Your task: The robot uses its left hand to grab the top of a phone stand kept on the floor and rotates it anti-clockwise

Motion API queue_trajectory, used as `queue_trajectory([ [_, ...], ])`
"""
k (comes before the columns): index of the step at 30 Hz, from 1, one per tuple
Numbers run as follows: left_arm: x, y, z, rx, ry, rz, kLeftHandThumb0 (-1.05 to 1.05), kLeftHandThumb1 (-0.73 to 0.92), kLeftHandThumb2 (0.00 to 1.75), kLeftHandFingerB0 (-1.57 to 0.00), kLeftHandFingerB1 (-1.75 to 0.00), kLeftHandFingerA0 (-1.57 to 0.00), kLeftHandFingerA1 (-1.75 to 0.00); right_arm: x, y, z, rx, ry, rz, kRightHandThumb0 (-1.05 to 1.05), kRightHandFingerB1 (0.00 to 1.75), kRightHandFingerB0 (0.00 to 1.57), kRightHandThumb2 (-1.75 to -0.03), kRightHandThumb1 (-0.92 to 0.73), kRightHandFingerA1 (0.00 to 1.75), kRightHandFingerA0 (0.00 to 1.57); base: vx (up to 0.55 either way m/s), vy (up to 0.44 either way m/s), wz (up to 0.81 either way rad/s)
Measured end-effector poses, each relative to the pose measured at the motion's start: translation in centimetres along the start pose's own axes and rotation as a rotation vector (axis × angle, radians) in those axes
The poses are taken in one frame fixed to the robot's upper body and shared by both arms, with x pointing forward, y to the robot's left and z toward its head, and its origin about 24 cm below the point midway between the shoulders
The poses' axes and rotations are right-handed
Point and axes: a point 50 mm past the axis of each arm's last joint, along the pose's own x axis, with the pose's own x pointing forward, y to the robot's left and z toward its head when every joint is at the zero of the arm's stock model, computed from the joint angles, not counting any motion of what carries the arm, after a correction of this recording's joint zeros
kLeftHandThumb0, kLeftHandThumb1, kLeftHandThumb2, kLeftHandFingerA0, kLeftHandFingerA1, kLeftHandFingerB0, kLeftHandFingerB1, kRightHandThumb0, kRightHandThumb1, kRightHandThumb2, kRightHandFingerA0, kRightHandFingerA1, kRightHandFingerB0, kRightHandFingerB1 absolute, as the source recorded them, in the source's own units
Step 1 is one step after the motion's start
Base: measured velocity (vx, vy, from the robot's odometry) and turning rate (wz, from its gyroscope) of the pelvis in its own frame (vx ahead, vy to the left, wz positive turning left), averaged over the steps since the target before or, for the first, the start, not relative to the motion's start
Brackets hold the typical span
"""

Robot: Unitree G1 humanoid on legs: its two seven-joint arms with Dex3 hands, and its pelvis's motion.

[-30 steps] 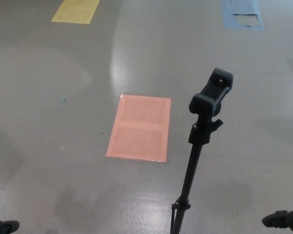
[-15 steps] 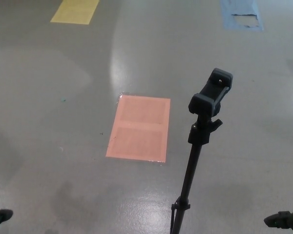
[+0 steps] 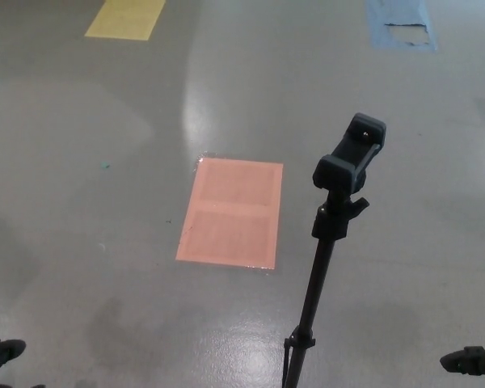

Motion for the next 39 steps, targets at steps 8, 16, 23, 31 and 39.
queue_trajectory([
  [8,0.1,0.1,0.4,0.042,0.0,-0.014,-0.7,0.66,0.95,-0.03,-0.3,-0.24,-0.47,-0.1,-0.2,-0.1,-0.002,0.002,-0.006,-0.46,0.36,0.12,-0.8,-0.71,0.46,0.31,0.0,0.0,0.0],
  [16,0.0,0.1,-0.5,0.102,0.09,-0.055,-0.66,0.85,0.68,-0.06,-0.2,-0.26,-0.32,-0.1,0.8,-1.5,-0.001,0.033,0.016,-0.47,0.36,0.11,-0.8,-0.71,0.47,0.32,0.0,0.0,0.0],
  [23,-0.4,-0.5,-2.1,0.135,0.161,-0.093,-0.66,0.85,0.68,-0.07,-0.2,-0.26,-0.32,-0.3,2.0,-3.0,0.001,0.061,0.041,-0.48,0.36,0.12,-0.8,-0.7,0.47,0.32,0.0,0.0,0.0],
  [31,-0.7,-1.1,-2.9,0.16,0.189,-0.119,-0.67,0.85,0.65,-0.04,-0.25,-0.23,-0.31,-0.6,2.9,-4.5,0.008,0.091,0.053,-0.48,0.36,0.13,-0.8,-0.7,0.47,0.32,0.0,0.0,0.0],
  [39,-0.7,-1.5,-3.2,0.164,0.197,-0.131,-0.68,0.82,0.64,-0.07,-0.25,-0.27,-0.32,-0.7,3.2,-5.1,0.008,0.099,0.052,-0.48,0.36,0.13,-0.8,-0.7,0.46,0.32,0.0,0.0,0.0],
])
